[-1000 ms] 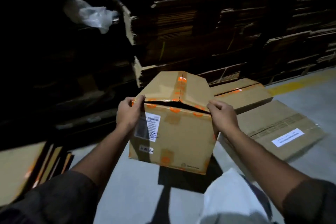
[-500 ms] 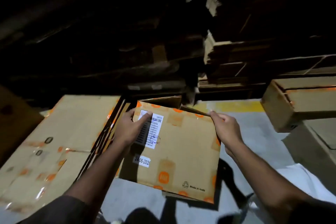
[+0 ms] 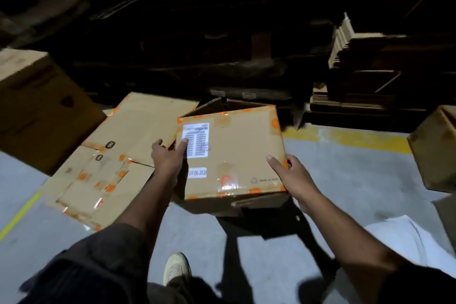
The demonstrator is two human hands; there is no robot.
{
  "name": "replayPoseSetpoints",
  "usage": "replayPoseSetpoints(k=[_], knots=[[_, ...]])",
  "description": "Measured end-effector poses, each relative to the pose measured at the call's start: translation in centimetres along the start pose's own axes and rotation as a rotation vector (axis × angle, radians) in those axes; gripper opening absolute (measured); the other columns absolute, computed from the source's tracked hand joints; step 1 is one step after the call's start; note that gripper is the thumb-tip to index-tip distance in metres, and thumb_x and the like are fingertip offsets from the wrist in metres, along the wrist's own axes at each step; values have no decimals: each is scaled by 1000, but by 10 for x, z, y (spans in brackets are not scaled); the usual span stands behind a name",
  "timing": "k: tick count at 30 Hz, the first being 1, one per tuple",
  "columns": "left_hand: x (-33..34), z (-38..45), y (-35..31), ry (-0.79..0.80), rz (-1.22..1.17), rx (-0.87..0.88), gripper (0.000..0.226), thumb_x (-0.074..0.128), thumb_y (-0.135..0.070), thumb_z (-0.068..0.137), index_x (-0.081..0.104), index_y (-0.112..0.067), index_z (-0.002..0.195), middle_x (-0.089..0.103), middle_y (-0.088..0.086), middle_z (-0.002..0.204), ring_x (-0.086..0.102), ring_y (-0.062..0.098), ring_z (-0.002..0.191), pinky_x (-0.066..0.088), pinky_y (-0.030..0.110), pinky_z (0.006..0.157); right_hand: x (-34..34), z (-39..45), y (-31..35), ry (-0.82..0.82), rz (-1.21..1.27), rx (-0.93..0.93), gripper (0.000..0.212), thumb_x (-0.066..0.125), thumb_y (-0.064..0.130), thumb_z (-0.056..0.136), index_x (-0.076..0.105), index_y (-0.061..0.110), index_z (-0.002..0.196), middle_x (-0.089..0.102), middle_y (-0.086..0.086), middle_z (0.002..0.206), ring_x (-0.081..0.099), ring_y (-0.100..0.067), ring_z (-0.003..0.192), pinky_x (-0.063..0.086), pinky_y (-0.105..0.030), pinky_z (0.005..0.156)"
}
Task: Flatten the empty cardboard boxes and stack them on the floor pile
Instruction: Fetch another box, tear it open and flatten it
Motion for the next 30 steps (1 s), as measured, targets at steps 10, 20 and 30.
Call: replayPoseSetpoints(k=[10, 20, 30], knots=[[42, 28, -59, 257, 943, 775, 62, 53, -34, 95, 35, -18, 153, 38, 5, 156, 35, 26, 140, 36, 49, 108, 6, -22, -16, -296, 290, 84, 48, 63, 54, 92, 61, 26, 130, 62, 3, 107, 64, -29, 101, 62, -49, 78], [125, 49, -132, 585, 1065, 587, 138, 69, -83, 43, 24, -19, 157, 28, 10, 158, 27, 37, 145, 34, 55, 115, -12, 10, -21, -458, 130, 45, 42, 51, 80, 77, 65, 42, 88, 70, 11, 87, 69, -24, 83, 60, -48, 80], [85, 32, -77, 376, 1119, 572, 74, 31, -95, 74, 52, -23, 79, 62, 4, 83, 59, 27, 82, 47, 35, 75, 15, 19, -45, -91, 494, 349, 117, 44, 96, 62, 32, 24, 154, 37, -3, 158, 44, -30, 138, 48, -53, 103]])
Point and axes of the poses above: each hand's wrist, its own z-axis towards the middle knuckle, its own x-axis out of the palm, y = z × x, the point moved 4 cm from there along z, towards the middle knuckle
